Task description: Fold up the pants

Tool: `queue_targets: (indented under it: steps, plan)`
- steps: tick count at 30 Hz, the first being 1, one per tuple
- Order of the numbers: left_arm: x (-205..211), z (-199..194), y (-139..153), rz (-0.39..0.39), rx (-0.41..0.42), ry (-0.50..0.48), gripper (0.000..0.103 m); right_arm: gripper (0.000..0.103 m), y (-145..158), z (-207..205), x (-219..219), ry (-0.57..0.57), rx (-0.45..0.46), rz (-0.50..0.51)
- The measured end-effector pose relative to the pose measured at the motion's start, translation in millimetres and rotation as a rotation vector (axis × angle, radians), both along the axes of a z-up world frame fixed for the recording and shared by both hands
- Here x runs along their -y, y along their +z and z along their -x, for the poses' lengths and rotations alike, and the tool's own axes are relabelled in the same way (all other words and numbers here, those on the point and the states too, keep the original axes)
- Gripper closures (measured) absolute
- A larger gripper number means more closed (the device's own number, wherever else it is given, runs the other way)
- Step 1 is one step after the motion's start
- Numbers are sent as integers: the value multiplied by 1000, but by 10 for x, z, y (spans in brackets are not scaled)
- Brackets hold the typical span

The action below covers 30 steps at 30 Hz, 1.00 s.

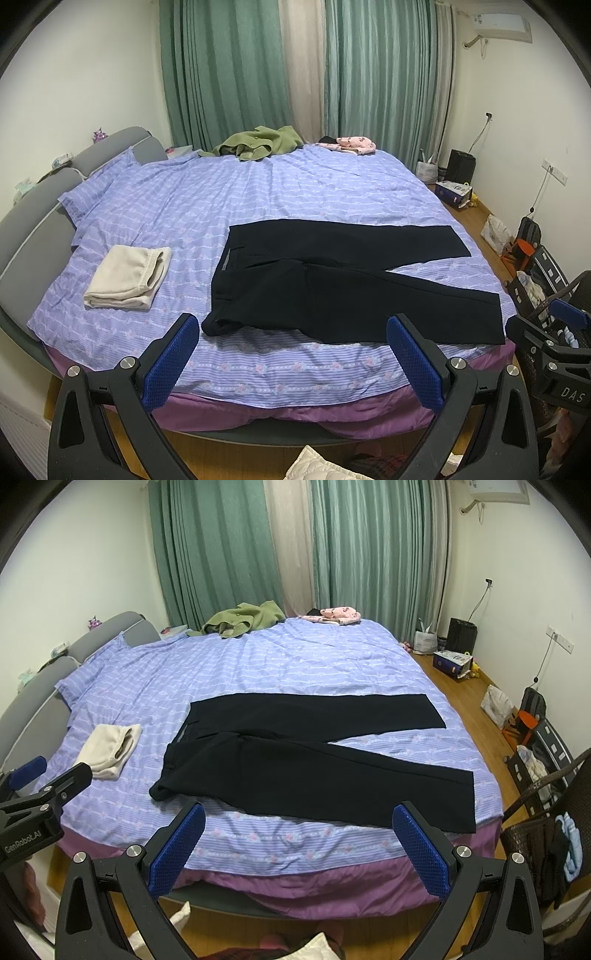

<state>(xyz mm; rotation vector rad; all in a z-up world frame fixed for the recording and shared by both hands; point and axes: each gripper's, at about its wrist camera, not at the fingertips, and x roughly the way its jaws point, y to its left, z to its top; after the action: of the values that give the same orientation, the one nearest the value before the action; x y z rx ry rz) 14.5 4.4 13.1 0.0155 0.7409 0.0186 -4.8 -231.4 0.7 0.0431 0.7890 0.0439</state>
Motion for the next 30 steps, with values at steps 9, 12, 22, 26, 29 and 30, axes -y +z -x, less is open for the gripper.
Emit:
queue_targets:
  steps: [9,12,22,26,29,30]
  plan:
    - [-102,25,-72,3,-18,2,0,0,-46,-114,-78,1,-16,-8]
    - [-128,-4,-126,1,-34,10,0,0,-107,-122,-103,3,-31,-13]
    - [-309,-266,-374,42,-46,87,0,0,-337,-346,-5,21,-98,-26]
    - [-348,-473,-537,9,-54,136,0,0,-491,-611,90,34,-121,-43]
    - [-361,-626,-681,-19,-46,152,0,0,-684,-841,152,47,-136,-52]
    - [-364,-672,-730,-27,-47,153,0,0,-766,-912,174,46,-138,-51]
